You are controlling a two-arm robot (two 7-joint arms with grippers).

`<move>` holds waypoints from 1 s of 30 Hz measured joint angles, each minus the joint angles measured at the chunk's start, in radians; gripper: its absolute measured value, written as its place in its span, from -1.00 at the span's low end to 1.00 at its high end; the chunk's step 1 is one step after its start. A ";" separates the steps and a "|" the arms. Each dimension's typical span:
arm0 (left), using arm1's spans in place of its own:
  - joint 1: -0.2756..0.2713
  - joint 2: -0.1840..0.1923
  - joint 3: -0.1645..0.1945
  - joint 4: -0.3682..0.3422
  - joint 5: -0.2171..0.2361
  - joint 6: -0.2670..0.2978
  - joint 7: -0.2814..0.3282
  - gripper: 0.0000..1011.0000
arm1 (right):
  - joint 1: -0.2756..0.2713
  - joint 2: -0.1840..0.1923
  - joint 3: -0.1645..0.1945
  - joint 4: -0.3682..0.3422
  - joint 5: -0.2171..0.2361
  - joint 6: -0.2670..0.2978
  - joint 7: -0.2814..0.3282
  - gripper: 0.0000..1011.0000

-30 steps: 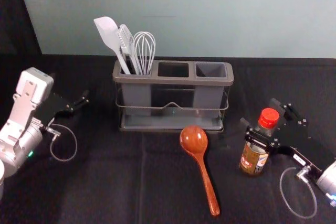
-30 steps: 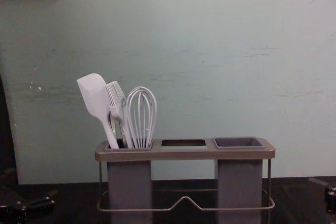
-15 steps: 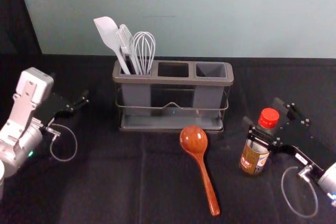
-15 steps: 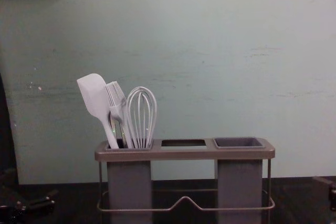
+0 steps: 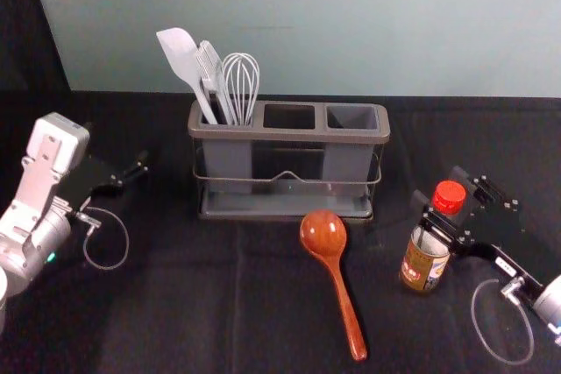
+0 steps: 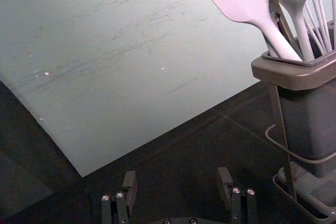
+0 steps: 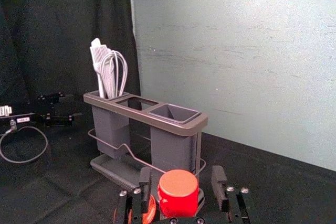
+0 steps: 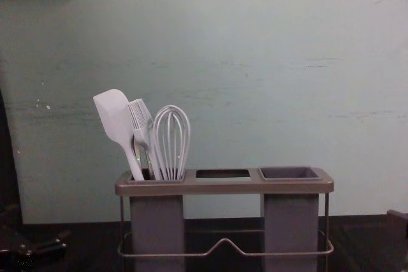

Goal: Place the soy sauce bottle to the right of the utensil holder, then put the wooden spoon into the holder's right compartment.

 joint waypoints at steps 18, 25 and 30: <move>0.000 0.000 0.000 0.000 0.000 0.000 0.000 0.99 | -0.034 -0.019 0.053 -0.046 -0.012 0.013 0.028 -0.23; 0.000 0.000 0.000 0.000 0.000 0.000 0.000 0.99 | 0.000 -0.011 0.081 -0.050 -0.011 0.033 0.061 -0.22; 0.000 0.000 0.000 0.000 0.000 0.000 0.000 0.99 | 0.054 -0.001 0.077 -0.001 0.011 0.031 0.117 -0.23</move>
